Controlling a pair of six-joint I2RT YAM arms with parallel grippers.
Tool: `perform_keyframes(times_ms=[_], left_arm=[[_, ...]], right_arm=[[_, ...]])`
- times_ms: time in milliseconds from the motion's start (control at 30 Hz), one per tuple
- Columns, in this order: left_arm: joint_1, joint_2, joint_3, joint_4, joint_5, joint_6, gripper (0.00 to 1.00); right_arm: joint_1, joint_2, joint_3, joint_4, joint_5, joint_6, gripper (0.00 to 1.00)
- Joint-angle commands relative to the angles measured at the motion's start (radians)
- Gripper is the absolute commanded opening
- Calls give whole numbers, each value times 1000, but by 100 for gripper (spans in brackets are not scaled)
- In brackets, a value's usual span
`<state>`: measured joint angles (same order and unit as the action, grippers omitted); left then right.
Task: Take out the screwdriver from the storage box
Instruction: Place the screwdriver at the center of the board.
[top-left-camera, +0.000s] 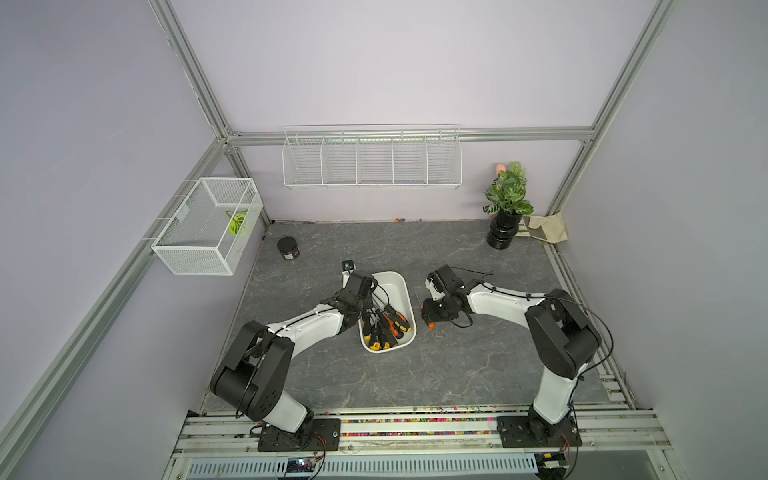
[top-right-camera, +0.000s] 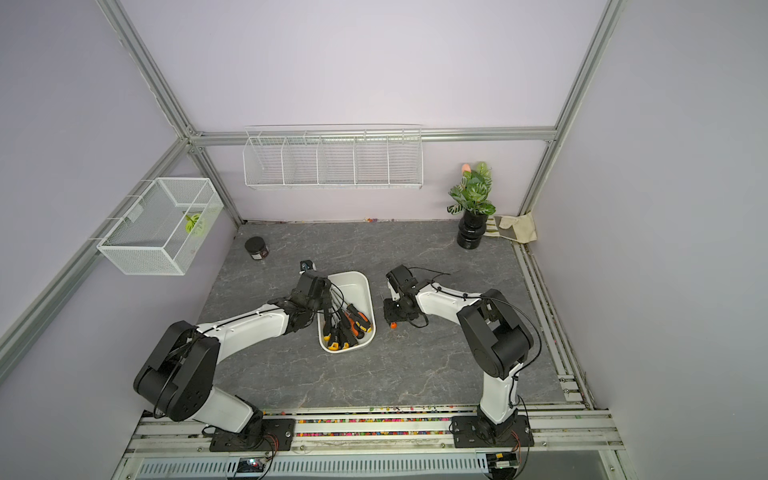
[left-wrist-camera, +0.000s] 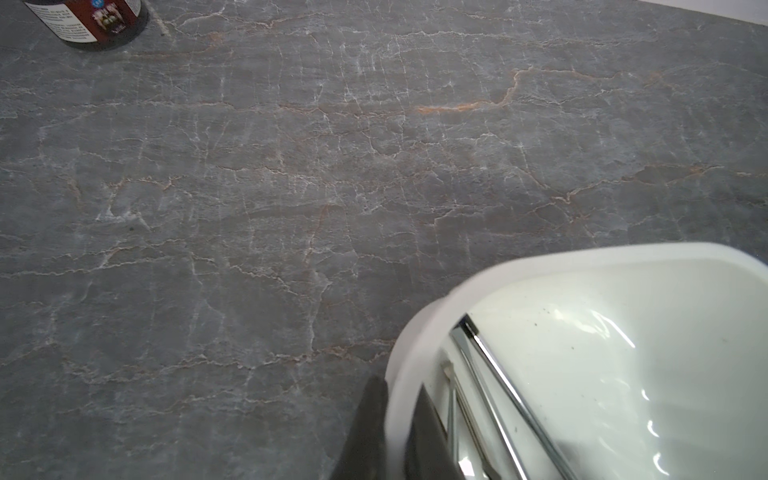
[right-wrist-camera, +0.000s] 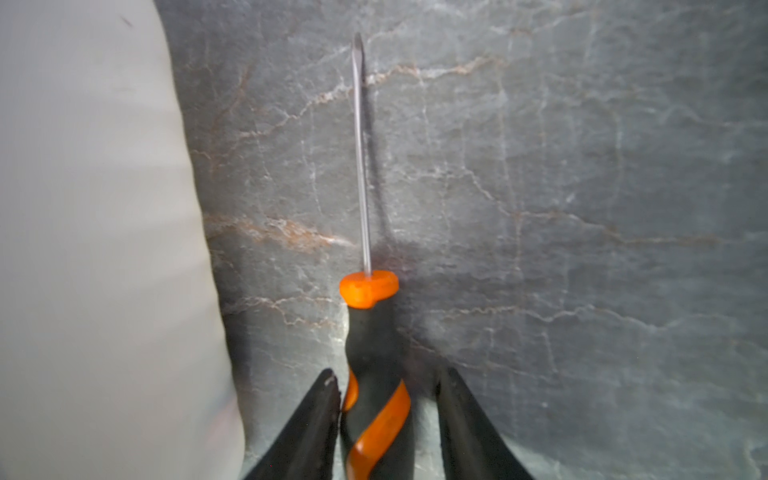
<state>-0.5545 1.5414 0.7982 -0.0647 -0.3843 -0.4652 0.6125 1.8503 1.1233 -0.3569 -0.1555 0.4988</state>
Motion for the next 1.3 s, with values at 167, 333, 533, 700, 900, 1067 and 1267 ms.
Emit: perform_keyframes(times_ms=[167,333,533,700,900,1067,1267], left_arm=[[2,9,-6,16,-4,20,0],[1,8,-7,13,-5,17,0],[2,11,-5,13,-11,14,0],[2,19,-5,14,-11,13,0],[2,25,-4,17,-9,14,0],[2,25,-5,17,-10,13,0],[1,18,-8,15,-14,8,0]], right_arm=[[-8,-31,-41,40,-51,50,42],[-5,-26,-51,58,-67,64,39],[-3,-25,-48,57,-61,74,34],[-2,-30,-58,74,-77,92,33],[5,-37,-64,81,-74,107,33],[7,-50,-78,95,-60,129,34],[22,-77,-113,121,-11,175,34]])
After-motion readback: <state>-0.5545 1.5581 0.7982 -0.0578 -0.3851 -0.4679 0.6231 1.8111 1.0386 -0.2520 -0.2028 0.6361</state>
